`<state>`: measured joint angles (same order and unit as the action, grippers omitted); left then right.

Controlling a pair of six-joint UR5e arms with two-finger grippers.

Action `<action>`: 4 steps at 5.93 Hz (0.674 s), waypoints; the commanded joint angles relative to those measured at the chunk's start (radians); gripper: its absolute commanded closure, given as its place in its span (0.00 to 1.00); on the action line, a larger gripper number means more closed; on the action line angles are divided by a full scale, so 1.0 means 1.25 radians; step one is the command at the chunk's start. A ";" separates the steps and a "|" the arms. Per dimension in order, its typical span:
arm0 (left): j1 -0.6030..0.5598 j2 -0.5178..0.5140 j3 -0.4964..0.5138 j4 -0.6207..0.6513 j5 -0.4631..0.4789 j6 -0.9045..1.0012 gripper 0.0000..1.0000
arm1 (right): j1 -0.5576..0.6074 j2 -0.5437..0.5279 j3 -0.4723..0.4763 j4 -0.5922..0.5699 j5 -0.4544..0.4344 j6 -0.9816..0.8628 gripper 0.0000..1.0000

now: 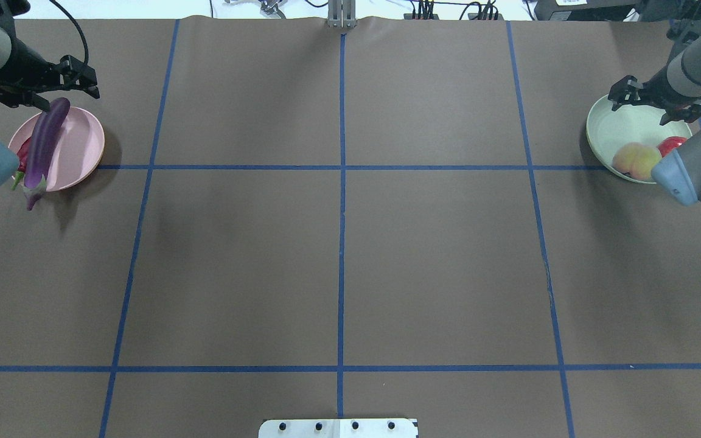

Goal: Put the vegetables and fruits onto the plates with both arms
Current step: 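Carry the peach with the right gripper onto the green plate beside the pomegranate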

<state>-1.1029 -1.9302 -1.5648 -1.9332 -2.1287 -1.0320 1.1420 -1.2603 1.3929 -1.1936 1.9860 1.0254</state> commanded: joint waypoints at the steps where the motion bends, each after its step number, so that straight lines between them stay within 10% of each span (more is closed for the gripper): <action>1: -0.004 0.011 -0.010 0.000 -0.026 0.009 0.00 | 0.085 -0.005 0.005 -0.006 0.107 -0.110 0.00; 4: -0.057 0.118 -0.028 0.003 -0.058 0.385 0.00 | 0.208 -0.018 0.001 -0.012 0.270 -0.293 0.00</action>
<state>-1.1405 -1.8253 -1.6019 -1.9334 -2.1934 -0.7358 1.3607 -1.2724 1.3983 -1.2070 2.2639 0.7370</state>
